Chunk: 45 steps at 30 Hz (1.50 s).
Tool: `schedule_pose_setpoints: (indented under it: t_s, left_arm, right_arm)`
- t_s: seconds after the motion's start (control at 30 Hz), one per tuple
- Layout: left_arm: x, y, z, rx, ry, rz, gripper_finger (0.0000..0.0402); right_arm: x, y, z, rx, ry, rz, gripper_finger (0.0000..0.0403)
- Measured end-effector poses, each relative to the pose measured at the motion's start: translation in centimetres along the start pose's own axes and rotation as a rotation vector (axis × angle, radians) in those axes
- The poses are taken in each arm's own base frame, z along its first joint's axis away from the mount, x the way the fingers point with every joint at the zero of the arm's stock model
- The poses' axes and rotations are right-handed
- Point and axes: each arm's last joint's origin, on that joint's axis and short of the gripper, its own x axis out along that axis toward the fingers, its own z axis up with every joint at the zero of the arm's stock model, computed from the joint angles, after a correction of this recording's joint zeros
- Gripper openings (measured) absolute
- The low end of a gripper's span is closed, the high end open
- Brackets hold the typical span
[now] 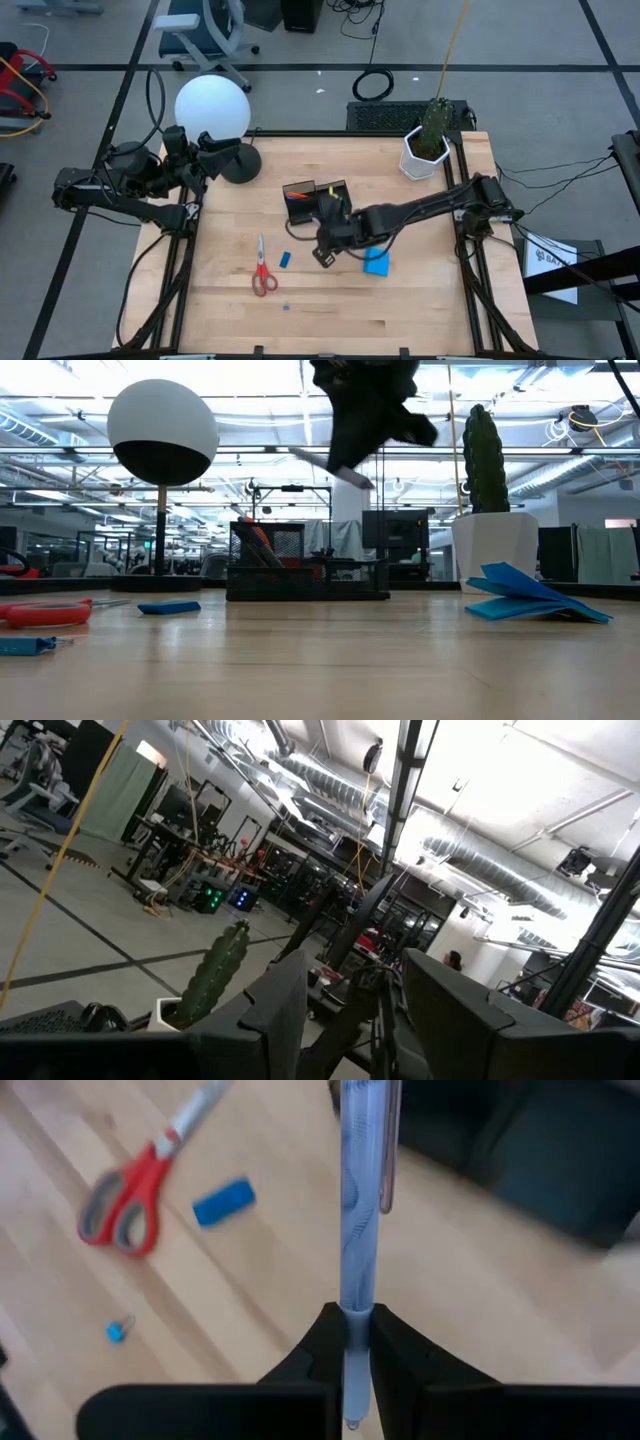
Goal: Pick and place office supplies into organizer
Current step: Put the purple pen into the black desk organizer
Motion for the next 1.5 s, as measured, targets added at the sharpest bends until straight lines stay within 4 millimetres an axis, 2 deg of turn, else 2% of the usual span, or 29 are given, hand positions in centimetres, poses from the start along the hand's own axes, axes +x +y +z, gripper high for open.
schedule_pose_setpoints:
  t_s: [0.17, 0.33, 0.5, 0.7, 1.07, 1.37, 1.5]
  left_arm:
    - [0.0, 0.0, 0.0, 0.0, 0.0, 0.0, 0.017]
    - [0.0, 0.0, 0.0, 0.0, 0.0, 0.0, 0.017]
    - [0.0, 0.0, 0.0, 0.0, 0.0, -0.001, 0.017]
    - [0.0, 0.0, 0.0, 0.0, 0.002, 0.0, 0.017]
    - [0.0, 0.0, 0.0, 0.0, 0.002, -0.001, 0.017]
    - [0.0, 0.0, 0.0, -0.013, -0.002, -0.003, 0.017]
    - [0.0, 0.0, 0.0, -0.057, 0.0, -0.001, 0.017]
  right_arm:
    - [-0.3, -1.0, 2.4, -0.103, -0.09, 0.015, 0.0019]
    - [0.9, -2.2, 4.7, -0.148, -0.173, 0.053, 0.0019]
    - [2.5, -3.7, 6.1, -0.171, -0.253, 0.162, 0.0019]
    - [3.1, -5.0, 6.7, -0.216, -0.333, 0.352, 0.0019]
    - [0.1, -6.5, 5.4, -0.251, -0.417, 0.479, 0.0019]
    - [-3.6, -7.5, 5.0, -0.116, -0.621, 0.676, 0.0019]
    - [-4.6, -7.3, 5.3, -0.08, -0.688, 0.746, 0.0019]
